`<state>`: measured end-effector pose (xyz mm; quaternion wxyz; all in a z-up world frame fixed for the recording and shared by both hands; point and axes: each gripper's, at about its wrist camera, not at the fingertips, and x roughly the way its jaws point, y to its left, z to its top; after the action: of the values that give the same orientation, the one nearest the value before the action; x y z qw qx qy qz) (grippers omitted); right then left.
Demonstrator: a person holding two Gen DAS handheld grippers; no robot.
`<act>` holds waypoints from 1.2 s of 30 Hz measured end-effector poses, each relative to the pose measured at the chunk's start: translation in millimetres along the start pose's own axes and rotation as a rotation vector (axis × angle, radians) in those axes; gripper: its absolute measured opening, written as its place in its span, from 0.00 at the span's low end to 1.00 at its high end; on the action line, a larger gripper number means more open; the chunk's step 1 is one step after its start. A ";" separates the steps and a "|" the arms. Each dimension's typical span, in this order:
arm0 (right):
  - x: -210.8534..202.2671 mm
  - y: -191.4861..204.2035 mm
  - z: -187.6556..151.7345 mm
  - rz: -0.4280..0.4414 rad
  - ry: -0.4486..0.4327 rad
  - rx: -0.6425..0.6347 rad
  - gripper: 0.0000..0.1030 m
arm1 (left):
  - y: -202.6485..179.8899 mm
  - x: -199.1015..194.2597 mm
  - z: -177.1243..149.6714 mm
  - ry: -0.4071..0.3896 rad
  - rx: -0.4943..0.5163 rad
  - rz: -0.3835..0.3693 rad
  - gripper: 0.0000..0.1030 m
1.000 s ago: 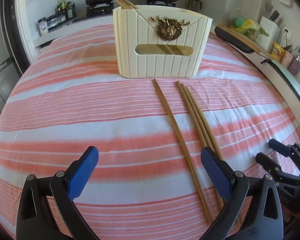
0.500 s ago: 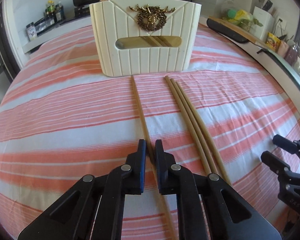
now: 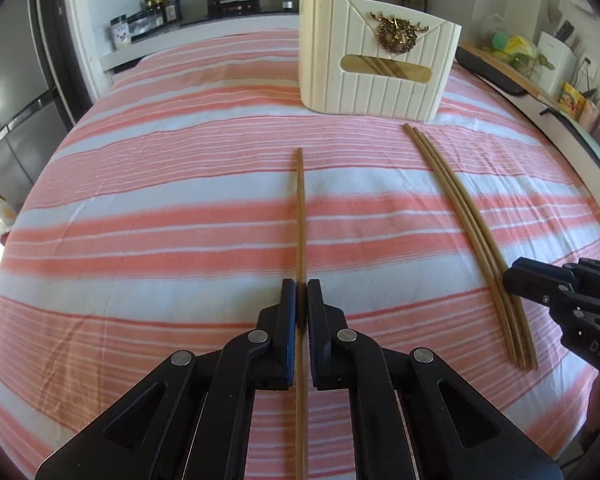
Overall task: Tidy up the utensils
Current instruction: 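Grasp a chopstick with the left tool while the right tool grasps another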
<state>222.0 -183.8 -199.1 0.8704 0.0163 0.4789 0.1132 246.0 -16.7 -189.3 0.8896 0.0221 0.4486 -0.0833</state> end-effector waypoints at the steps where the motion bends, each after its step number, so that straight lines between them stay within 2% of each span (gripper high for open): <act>1: 0.5 1.9 -1.2 -0.018 -0.007 -0.013 0.12 | 1.0 -1.7 -2.8 -0.003 -0.001 0.005 0.05; 2: 0.3 4.5 -1.9 -0.043 -0.008 -0.028 0.08 | 1.8 -4.0 -4.7 -0.006 -0.001 0.010 0.05; 5: -5.3 4.6 -5.1 -0.136 -0.024 -0.029 0.07 | 3.5 -8.3 -10.2 -0.013 0.002 0.026 0.05; 9: -16.9 -20.0 -18.1 -0.286 -0.038 -0.001 0.07 | 12.1 -14.3 -16.2 -0.020 -0.026 0.040 0.06; 12: -28.0 -33.2 -27.5 -0.301 -0.034 0.008 0.07 | 16.3 -16.4 -18.6 -0.020 -0.038 0.036 0.07; 13: -30.9 -36.1 -30.0 -0.288 -0.033 0.009 0.08 | 16.4 -17.1 -18.6 -0.017 -0.036 0.031 0.12; 14: -32.7 -38.7 -32.1 -0.273 -0.025 0.009 0.12 | 17.3 -18.2 -19.6 -0.015 -0.031 0.021 0.25; 15: -34.6 -40.6 -34.2 -0.263 -0.022 0.010 0.25 | 17.0 -18.6 -19.4 -0.012 -0.022 0.009 0.34; 16: -36.4 -42.8 -36.2 -0.256 -0.025 0.011 0.33 | 16.5 -19.4 -19.6 -0.012 -0.011 0.000 0.51; 17: -38.1 -44.6 -38.2 -0.250 -0.028 0.013 0.45 | 15.8 -20.5 -20.2 -0.015 0.002 -0.002 0.61; 21: -36.9 -47.1 -42.4 -0.218 -0.031 0.000 0.46 | 15.2 -16.4 -20.2 0.026 0.084 0.012 0.65; 23: -36.7 -48.6 -42.0 -0.203 -0.024 -0.012 0.46 | 20.0 -15.6 -18.2 0.039 0.105 0.013 0.71; 28: -33.0 -49.3 -32.2 -0.177 0.047 -0.077 0.46 | 32.6 -4.0 -2.2 0.103 0.122 -0.024 0.72; 30: -28.0 -49.9 -22.1 -0.170 0.088 -0.098 0.46 | 32.5 3.4 7.6 0.123 0.137 -0.040 0.69; 35: -3.1 -52.4 18.4 -0.152 0.145 -0.130 0.37 | 21.3 21.8 37.9 0.165 0.191 -0.074 0.41; 36: 3.2 -54.2 28.6 -0.152 0.150 -0.125 0.35 | 19.3 26.1 44.2 0.175 0.194 -0.080 0.39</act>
<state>257.4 -233.5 -193.8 0.8374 -0.0830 0.5347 0.0774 299.5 -6.1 -184.6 0.8367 0.0972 0.5149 -0.1595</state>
